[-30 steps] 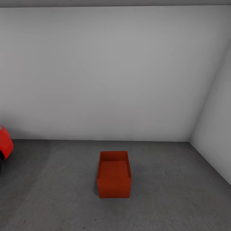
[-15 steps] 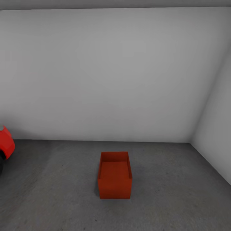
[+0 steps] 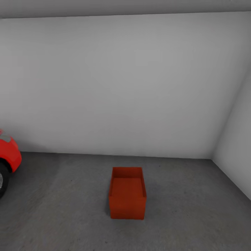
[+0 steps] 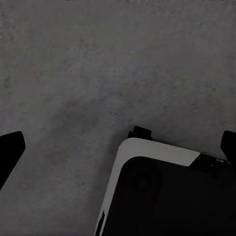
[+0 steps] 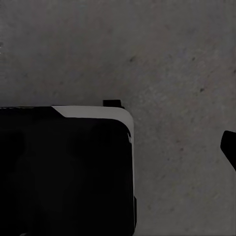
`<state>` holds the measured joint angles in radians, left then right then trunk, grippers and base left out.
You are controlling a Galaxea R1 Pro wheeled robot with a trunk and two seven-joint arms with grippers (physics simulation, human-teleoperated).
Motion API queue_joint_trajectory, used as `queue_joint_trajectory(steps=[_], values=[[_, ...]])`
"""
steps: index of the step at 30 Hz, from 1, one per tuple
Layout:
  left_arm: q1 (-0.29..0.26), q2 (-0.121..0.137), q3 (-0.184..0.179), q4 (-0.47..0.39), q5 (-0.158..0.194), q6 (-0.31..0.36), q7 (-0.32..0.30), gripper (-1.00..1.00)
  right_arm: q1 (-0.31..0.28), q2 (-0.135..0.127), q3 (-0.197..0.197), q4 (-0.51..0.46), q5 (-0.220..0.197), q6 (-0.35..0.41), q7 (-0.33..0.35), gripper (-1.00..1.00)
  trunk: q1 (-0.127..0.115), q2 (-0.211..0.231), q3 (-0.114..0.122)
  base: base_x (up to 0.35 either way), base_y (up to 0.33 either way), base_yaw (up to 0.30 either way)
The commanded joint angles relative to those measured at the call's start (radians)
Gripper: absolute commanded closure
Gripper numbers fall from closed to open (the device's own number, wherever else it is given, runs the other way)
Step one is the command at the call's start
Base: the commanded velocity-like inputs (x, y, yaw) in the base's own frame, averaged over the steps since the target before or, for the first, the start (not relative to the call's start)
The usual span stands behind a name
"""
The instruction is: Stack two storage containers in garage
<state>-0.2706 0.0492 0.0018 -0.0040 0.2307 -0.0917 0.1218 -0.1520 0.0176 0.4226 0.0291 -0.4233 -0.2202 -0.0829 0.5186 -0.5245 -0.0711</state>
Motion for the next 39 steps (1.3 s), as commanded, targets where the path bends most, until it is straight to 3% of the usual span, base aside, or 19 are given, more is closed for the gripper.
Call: queue_joint_trajectory(steps=[1, 16, 39], values=[[-0.001, 0.000, 0.000, 0.001, 0.005, -0.003, 0.001, -1.00, -0.001, 0.001, 0.008, 0.003, -0.007, -0.005, -0.001, -1.00, 0.000, -0.002, 0.000, 0.000, 0.000, 0.077], [-0.001, 0.000, 0.000, 0.001, 0.005, -0.003, 0.001, -1.00, -0.001, 0.001, 0.008, 0.003, -0.008, -0.005, -0.001, -1.00, 0.000, -0.002, 0.018, 0.000, 0.000, 0.065], [-0.001, 0.000, 0.000, 0.001, 0.005, -0.003, 0.001, -1.00, -0.001, -0.002, 0.008, 0.003, -0.006, -0.003, -0.001, -1.00, 0.000, -0.002, 0.020, 0.000, 0.000, 0.003]])
